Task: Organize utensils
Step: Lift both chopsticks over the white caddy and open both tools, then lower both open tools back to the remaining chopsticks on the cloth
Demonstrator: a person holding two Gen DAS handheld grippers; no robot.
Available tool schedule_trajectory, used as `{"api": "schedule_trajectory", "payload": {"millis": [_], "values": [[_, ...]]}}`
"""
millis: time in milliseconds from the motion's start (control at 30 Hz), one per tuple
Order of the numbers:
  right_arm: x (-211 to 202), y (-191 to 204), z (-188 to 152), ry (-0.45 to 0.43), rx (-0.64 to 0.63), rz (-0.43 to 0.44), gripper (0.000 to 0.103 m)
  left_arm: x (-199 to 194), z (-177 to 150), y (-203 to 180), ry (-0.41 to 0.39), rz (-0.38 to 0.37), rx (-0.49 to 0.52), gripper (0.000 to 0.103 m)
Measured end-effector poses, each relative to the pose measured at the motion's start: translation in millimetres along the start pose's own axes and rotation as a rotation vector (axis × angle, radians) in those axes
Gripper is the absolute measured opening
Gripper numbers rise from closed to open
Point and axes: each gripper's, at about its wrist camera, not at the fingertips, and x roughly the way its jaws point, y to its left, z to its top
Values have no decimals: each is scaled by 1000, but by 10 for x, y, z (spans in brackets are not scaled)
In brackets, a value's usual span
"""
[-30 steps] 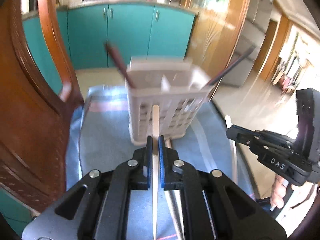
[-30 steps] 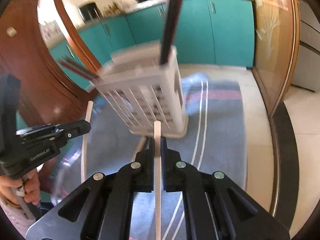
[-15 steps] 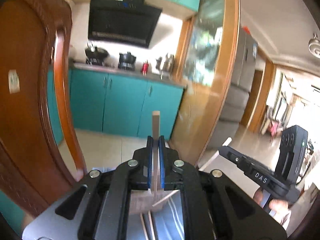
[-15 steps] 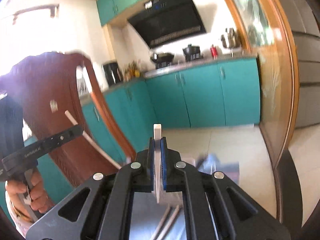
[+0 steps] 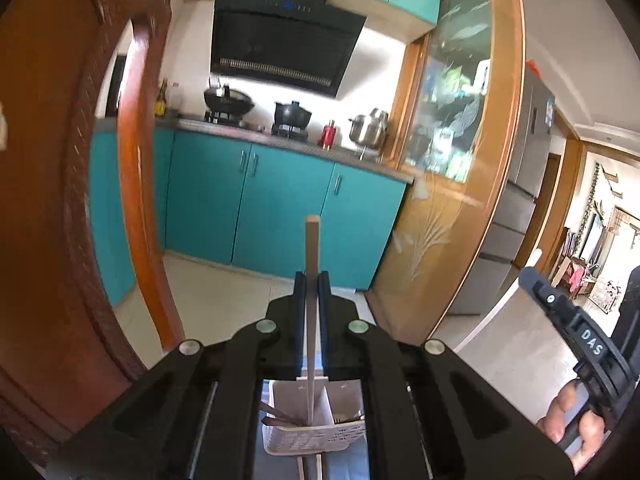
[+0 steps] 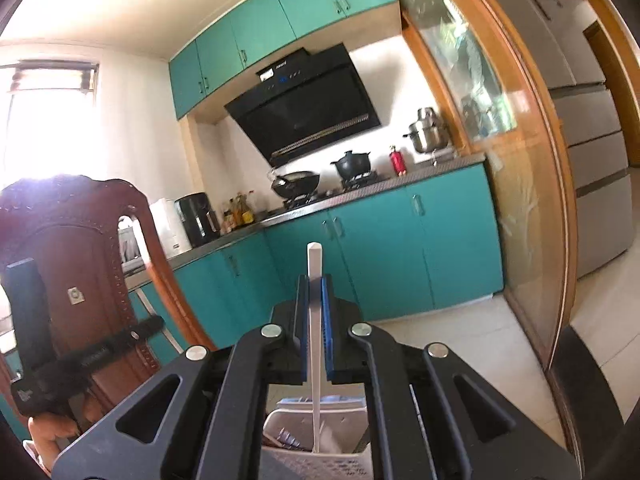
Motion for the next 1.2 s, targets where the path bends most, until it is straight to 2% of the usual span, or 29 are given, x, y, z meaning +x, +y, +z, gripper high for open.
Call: {"api": "schedule_trajectory", "payload": {"millis": [367, 500, 600, 667, 700, 800, 867, 900, 933, 967, 1033, 1100, 1167, 1200], "values": [[207, -59, -356, 93, -39, -38, 7, 158, -251, -86, 56, 39, 50, 7], [212, -126, -515, 137, -20, -47, 8, 196, -344, -52, 94, 31, 25, 7], [155, -172, -569, 157, 1, -47, 20, 149, -380, -89, 99, 32, 36, 8], [59, -187, -564, 155, -6, -50, 30, 95, -375, -117, 90, 24, 46, 16], [-39, -198, -553, 144, -7, -55, 32, 54, -367, -130, 82, 22, 51, 17], [-366, -267, -574, 80, 35, -2, 34, -87, -336, -161, 64, 13, 56, 18], [-689, -377, -684, -22, 120, 121, 34, -272, -314, -215, 58, -5, 72, 20], [-785, -417, -763, -37, 143, 171, 34, -330, -311, -234, 57, -11, 82, 23], [-814, -436, -847, -18, 149, 196, 34, -433, -317, -287, 57, -26, 104, 30], [-779, -442, -973, 36, 142, 197, 34, -485, -324, -324, 63, -46, 116, 36], [-546, -424, -1234, 196, 118, 160, 34, -544, -388, -381, 98, -129, 127, 39], [-87, -380, -1650, 479, 83, 73, 34, -519, -501, -403, 146, -195, 126, 39], [221, -321, -2039, 672, 48, 17, 34, -382, -727, -389, 212, -204, 139, 39], [305, -307, -2173, 719, 48, -8, 34, -289, -847, -361, 239, -184, 146, 39]]}}
